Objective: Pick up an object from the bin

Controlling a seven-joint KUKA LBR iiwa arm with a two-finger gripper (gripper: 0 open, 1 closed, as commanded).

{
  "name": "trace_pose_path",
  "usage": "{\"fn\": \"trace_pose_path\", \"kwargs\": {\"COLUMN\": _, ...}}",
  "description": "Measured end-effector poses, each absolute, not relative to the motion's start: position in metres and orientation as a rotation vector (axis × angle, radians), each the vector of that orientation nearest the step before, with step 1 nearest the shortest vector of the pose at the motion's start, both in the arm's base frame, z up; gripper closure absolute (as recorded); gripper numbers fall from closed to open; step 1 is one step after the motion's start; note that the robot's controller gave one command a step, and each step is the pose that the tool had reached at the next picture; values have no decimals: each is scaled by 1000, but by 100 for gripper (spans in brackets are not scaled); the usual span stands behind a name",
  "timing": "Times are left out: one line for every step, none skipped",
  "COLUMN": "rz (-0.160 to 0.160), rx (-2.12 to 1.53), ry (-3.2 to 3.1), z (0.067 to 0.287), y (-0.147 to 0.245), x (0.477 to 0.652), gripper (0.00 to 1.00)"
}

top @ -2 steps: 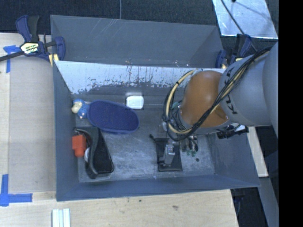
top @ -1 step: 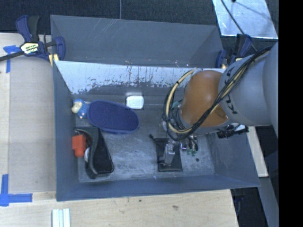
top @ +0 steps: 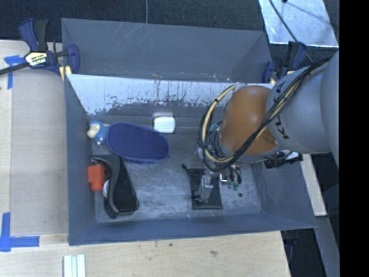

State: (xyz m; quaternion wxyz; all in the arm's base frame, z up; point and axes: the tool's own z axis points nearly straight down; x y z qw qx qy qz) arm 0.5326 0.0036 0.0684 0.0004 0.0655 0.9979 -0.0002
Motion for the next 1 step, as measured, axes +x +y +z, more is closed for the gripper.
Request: {"fn": "trace_pose_path", "kwargs": {"rz": 0, "rx": 205, "ry": 3133, "z": 69, "y": 4, "x": 533, "gripper": 0}}
